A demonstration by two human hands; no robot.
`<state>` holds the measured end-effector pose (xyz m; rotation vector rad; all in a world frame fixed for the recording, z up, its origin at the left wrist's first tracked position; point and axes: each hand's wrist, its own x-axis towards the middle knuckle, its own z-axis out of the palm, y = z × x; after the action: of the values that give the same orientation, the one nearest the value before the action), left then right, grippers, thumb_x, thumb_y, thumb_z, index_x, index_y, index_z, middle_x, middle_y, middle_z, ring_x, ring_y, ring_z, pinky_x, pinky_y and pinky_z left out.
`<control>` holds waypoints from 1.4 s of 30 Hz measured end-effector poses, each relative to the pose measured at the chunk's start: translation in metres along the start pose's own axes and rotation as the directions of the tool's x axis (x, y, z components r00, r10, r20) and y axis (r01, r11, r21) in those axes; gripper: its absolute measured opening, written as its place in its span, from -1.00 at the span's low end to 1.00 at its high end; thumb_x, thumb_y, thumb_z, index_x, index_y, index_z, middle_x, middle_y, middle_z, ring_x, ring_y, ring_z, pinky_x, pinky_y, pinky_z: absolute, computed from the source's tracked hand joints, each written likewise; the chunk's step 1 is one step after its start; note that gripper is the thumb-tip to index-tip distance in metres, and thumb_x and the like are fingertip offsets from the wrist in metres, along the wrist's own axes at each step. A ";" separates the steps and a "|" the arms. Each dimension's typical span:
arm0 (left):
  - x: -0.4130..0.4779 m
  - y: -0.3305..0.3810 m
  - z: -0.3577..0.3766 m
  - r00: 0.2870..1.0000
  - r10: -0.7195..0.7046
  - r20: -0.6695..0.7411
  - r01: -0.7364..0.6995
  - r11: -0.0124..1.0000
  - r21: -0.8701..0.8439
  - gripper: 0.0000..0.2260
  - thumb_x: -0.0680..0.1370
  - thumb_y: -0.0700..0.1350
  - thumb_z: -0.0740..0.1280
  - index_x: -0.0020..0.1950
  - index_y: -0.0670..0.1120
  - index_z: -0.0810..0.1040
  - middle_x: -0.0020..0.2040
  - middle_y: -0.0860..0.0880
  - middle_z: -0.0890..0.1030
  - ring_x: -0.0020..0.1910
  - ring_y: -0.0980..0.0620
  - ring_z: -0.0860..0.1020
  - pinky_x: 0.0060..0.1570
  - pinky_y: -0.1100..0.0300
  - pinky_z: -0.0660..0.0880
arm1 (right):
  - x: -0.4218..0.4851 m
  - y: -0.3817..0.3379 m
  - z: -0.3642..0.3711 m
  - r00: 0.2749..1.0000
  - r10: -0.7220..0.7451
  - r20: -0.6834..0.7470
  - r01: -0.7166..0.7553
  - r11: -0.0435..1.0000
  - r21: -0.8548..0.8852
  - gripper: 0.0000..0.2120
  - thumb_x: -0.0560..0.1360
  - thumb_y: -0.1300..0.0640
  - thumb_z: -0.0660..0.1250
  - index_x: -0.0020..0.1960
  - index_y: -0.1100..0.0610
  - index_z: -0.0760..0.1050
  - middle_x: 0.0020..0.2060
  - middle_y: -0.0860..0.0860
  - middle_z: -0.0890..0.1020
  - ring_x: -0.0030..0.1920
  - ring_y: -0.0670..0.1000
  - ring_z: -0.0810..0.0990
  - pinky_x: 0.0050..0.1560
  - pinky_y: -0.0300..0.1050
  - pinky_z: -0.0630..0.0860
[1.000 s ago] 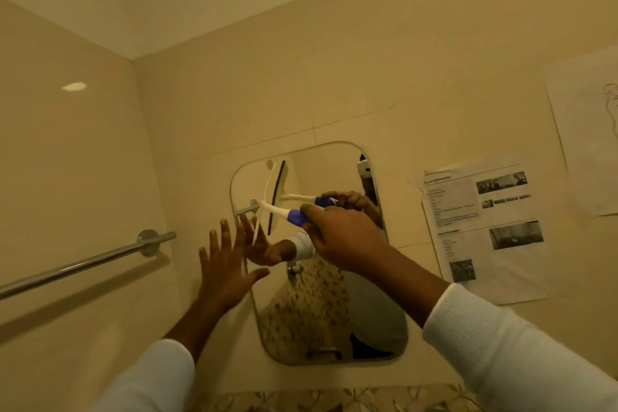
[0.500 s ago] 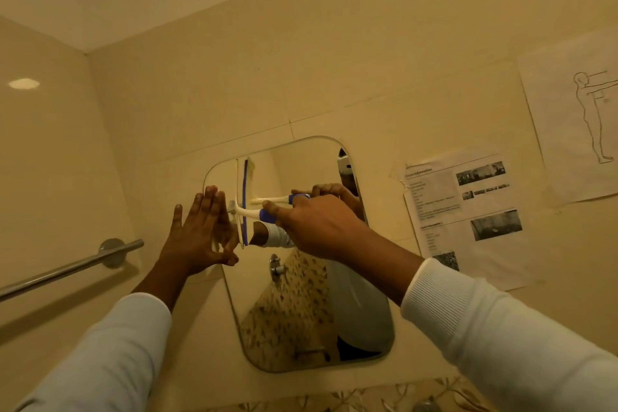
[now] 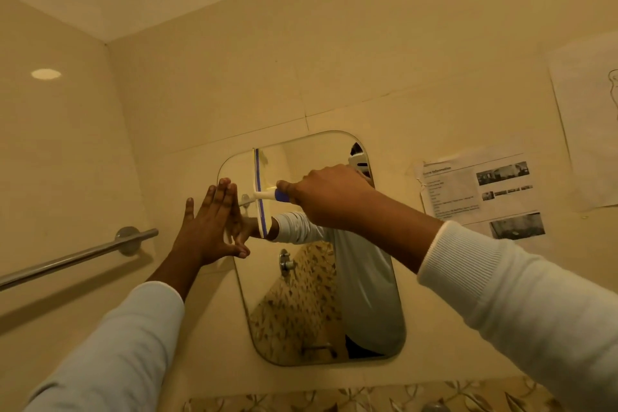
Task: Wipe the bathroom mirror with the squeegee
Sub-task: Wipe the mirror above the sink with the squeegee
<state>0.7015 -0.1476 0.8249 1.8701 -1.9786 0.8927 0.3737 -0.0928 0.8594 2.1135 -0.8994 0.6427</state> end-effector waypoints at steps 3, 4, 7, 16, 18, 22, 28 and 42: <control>0.000 0.000 0.000 1.000 0.009 -0.004 -0.009 1.000 0.004 0.37 0.23 0.56 0.41 0.58 0.06 -0.52 0.60 0.06 -0.50 0.63 -0.06 -0.38 0.57 -0.33 -0.24 | -0.007 0.010 0.002 1.000 0.019 -0.008 -0.019 1.000 -0.018 -0.43 0.62 0.13 0.29 0.59 -0.05 0.24 -0.39 -0.02 0.38 -0.46 -0.04 0.38 -0.49 -0.20 0.14; 0.000 0.000 0.000 1.000 0.013 -0.005 -0.013 1.000 0.002 0.37 0.24 0.57 0.40 0.59 0.07 -0.52 0.60 0.06 -0.50 0.63 -0.06 -0.38 0.57 -0.33 -0.24 | -0.011 0.013 0.002 1.000 0.023 -0.010 -0.023 0.999 -0.025 -0.43 0.63 0.13 0.28 0.60 -0.05 0.22 -0.38 -0.02 0.39 -0.46 -0.04 0.39 -0.48 -0.20 0.15; -0.001 -0.002 0.001 1.000 0.017 -0.014 -0.017 1.000 0.001 0.36 0.24 0.57 0.40 0.59 0.06 -0.50 0.60 0.07 -0.50 0.63 -0.04 -0.39 0.57 -0.34 -0.21 | -0.022 0.024 0.004 1.000 0.021 0.003 -0.021 0.999 -0.045 -0.42 0.65 0.11 0.25 0.63 -0.05 0.17 -0.37 -0.02 0.40 -0.45 -0.04 0.38 -0.47 -0.20 0.19; 0.000 0.002 -0.001 1.000 0.008 -0.020 -0.007 1.000 0.029 0.42 0.16 0.61 0.39 0.60 0.03 -0.50 0.61 0.04 -0.49 0.63 -0.05 -0.38 0.57 -0.34 -0.17 | -0.063 0.055 0.012 0.998 0.055 0.003 -0.055 0.997 -0.060 -0.44 0.70 0.06 0.20 0.63 -0.10 0.08 -0.13 0.05 0.58 -0.37 -0.05 0.41 -0.38 -0.18 0.32; 0.000 0.002 -0.002 1.000 0.003 -0.018 -0.002 0.999 0.034 0.43 0.16 0.62 0.38 0.60 0.03 -0.50 0.61 0.04 -0.49 0.63 -0.05 -0.39 0.57 -0.35 -0.17 | -0.070 0.061 0.013 0.998 0.054 0.013 -0.053 0.995 -0.083 -0.41 0.71 0.05 0.19 0.65 -0.11 0.03 -0.11 0.04 0.57 -0.34 -0.05 0.42 -0.34 -0.18 0.33; 0.000 0.003 -0.002 1.000 -0.003 -0.017 0.004 0.999 0.038 0.44 0.15 0.61 0.39 0.60 0.03 -0.50 0.61 0.04 -0.49 0.62 -0.04 -0.40 0.57 -0.34 -0.18 | -0.080 0.070 0.011 0.995 0.078 0.060 -0.068 0.987 -0.147 -0.40 0.72 0.02 0.17 0.67 -0.13 -0.01 -0.21 -0.03 0.38 -0.42 -0.14 0.25 -0.44 -0.24 0.10; 0.000 0.003 -0.002 1.000 -0.003 -0.025 0.003 0.999 0.033 0.44 0.13 0.60 0.42 0.61 0.05 -0.47 0.62 0.06 -0.47 0.63 -0.02 -0.38 0.55 -0.32 -0.22 | -0.104 0.091 0.002 0.984 0.120 0.133 -0.091 0.975 -0.205 -0.39 0.72 0.01 0.15 0.67 -0.14 -0.06 -0.35 -0.09 0.25 -0.43 -0.14 0.29 -0.46 -0.24 0.11; -0.004 0.008 -0.007 1.000 -0.015 -0.008 0.016 0.999 0.037 0.45 0.14 0.59 0.42 0.60 0.03 -0.50 0.60 0.05 -0.51 0.62 -0.05 -0.41 0.58 -0.30 -0.16 | -0.183 0.095 0.007 0.989 0.123 0.086 -0.120 0.992 -0.036 -0.23 0.51 -0.04 0.45 0.60 -0.12 0.14 -0.40 -0.05 0.45 -0.58 -0.14 0.33 -0.67 -0.28 0.35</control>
<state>0.6928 -0.1405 0.8266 1.8967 -1.9531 0.9374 0.1873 -0.0721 0.7732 2.0852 -1.0872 0.5966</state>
